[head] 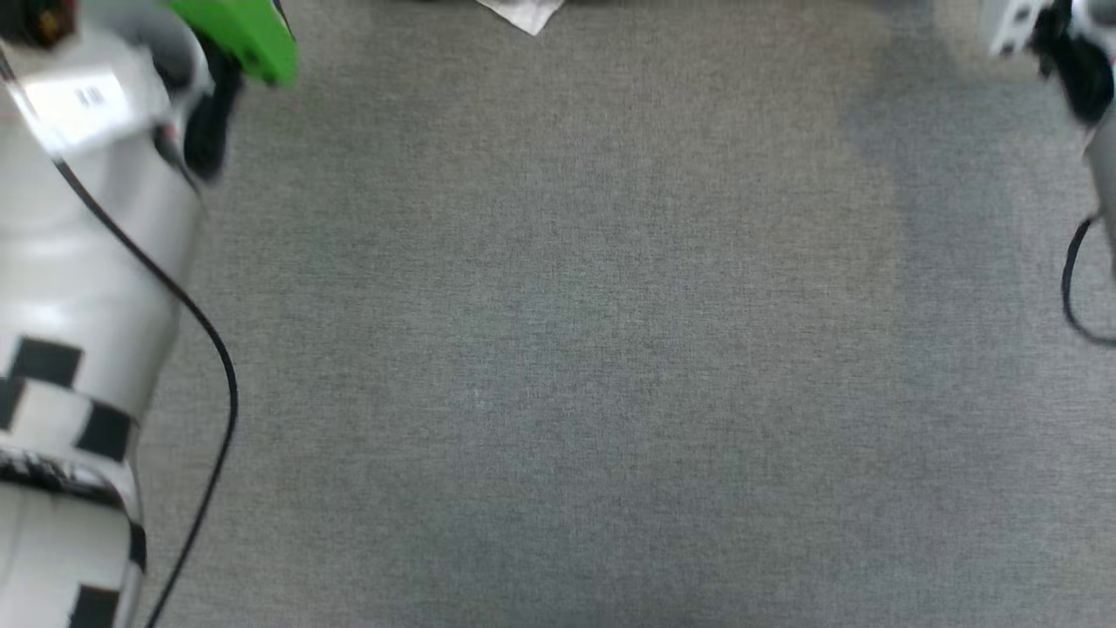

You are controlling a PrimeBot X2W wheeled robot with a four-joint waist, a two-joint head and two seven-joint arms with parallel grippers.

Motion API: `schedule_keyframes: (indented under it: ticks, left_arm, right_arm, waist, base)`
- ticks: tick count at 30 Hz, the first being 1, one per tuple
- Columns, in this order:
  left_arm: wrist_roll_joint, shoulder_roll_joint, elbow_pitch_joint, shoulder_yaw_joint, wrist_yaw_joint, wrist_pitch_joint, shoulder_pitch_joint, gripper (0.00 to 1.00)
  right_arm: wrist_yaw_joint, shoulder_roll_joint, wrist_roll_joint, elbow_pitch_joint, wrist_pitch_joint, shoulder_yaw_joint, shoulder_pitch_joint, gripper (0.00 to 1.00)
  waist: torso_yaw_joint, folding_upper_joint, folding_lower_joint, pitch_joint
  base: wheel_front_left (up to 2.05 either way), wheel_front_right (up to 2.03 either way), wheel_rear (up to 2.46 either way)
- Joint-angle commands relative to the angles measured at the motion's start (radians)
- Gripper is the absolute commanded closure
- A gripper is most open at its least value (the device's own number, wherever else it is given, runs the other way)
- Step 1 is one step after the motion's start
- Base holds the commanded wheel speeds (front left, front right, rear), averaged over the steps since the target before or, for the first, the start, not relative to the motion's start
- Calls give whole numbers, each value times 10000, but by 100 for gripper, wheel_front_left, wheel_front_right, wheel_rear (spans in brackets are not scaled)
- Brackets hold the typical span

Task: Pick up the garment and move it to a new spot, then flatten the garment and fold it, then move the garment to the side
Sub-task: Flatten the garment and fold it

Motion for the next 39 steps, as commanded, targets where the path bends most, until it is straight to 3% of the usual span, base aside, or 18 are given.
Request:
schedule_keyframes:
  ticks: [1, 11, 12, 15, 22, 31, 39]
  left_arm:
    - [-172, 70, -133, -150, -19, -117, 650, 100]
    - [-892, 773, -1596, -601, 11, -412, 4913, 100]
    - [-1020, 978, -2021, -422, 175, -427, 5970, 100]
    - [-1222, 1266, -2724, -194, 434, -432, 7196, 100]
    - [-1822, 1972, -5060, 239, 1691, -328, 10135, 100]
    - [-2728, 2817, -8300, 348, 3549, 560, 13431, 100]
    - [-3130, 3578, -10147, 456, 4446, 1168, 14766, 100]
  right_arm:
    - [-13, -88, 210, -100, -213, 167, 561, 100]
    - [-13, -851, 1923, -1886, -673, 1133, 4655, 100]
    - [-13, -1008, 2177, -2435, -710, 1114, 5740, 100]
    - [-13, -1123, 2350, -2974, -653, 949, 6870, 100]
    - [-13, -1128, 2351, -4455, -276, -1, 9413, 100]
    - [-13, -361, 1752, -6681, 837, -1772, 12814, 100]
    - [-13, 642, 984, -8578, 1861, -3019, 15069, 100]
  waist:
    - [157, -1, -1, -662]
    - [124, -1, -1, -2153]
    - [48, -1, -1, -2648]
    - [-51, -1, -1, -3215]
    - [-98, -1, -1, -4223]
    - [104, -1, -1, -5152]
    - [352, -1, -1, -5229]
  base:
    - [0, 0, 0]
    - [0, 0, 0]
    - [0, 0, 0]
    - [0, 0, 0]
    - [0, 0, 0]
    - [0, 0, 0]
    - [0, 0, 0]
